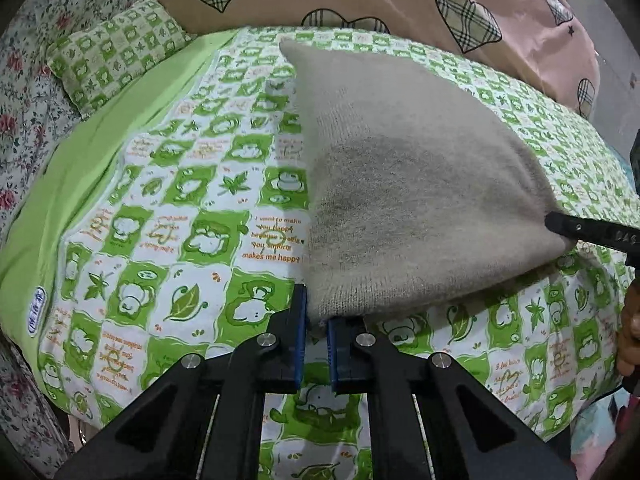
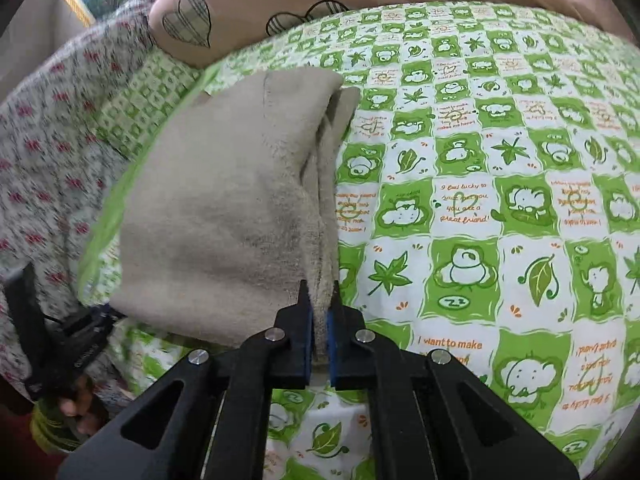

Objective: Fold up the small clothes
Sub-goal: 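Lower the folded edge with the right gripper and open it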

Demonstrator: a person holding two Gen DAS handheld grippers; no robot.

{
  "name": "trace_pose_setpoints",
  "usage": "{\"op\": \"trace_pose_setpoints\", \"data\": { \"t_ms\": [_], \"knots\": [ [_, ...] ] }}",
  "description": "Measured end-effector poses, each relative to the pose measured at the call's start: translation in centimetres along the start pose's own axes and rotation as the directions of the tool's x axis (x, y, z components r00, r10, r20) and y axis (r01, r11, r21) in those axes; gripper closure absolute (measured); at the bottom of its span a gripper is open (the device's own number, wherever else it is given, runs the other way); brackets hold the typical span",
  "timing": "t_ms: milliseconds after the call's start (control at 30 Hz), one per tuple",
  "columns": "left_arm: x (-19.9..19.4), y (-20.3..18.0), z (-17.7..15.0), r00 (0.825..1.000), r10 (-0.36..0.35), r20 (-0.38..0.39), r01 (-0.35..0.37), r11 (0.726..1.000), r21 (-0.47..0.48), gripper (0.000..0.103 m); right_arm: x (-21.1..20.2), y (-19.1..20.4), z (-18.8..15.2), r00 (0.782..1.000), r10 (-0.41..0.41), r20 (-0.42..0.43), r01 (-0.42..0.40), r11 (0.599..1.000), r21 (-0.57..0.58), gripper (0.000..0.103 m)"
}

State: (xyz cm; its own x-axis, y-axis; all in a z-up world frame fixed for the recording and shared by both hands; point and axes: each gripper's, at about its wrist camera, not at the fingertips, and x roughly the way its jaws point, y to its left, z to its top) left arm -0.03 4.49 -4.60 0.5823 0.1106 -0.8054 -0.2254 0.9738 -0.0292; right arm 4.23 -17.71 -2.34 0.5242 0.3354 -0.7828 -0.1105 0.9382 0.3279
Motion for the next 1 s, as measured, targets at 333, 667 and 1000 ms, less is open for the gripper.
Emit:
{"op": "trace_pose_setpoints", "data": {
  "t_ms": [333, 667, 1000],
  "knots": [
    [-1.9, 2.5, -0.1, 0.985, -0.174, -0.025, 0.173, 0.985, -0.008, 0.089, -0.1, -0.7, -0.6, 0.999, -0.016, -0.032, 0.017, 1.0, 0.025, 0.079],
    [-3.3, 3.1, 7.9, 0.927, -0.357, 0.115, 0.363, 0.931, -0.03, 0.087, -2.9, 2.3, 5.5, 0.986, 0.119, 0.118, -0.123, 0.992, 0.026, 0.077],
    [6.1, 2.3, 14.2, 0.924, -0.382, -0.025, 0.381, 0.924, -0.027, 0.095, 6.7, 3.2, 10.0, 0.998, 0.025, -0.052, -0.027, 0.999, -0.043, 0.099]
  ]
}}
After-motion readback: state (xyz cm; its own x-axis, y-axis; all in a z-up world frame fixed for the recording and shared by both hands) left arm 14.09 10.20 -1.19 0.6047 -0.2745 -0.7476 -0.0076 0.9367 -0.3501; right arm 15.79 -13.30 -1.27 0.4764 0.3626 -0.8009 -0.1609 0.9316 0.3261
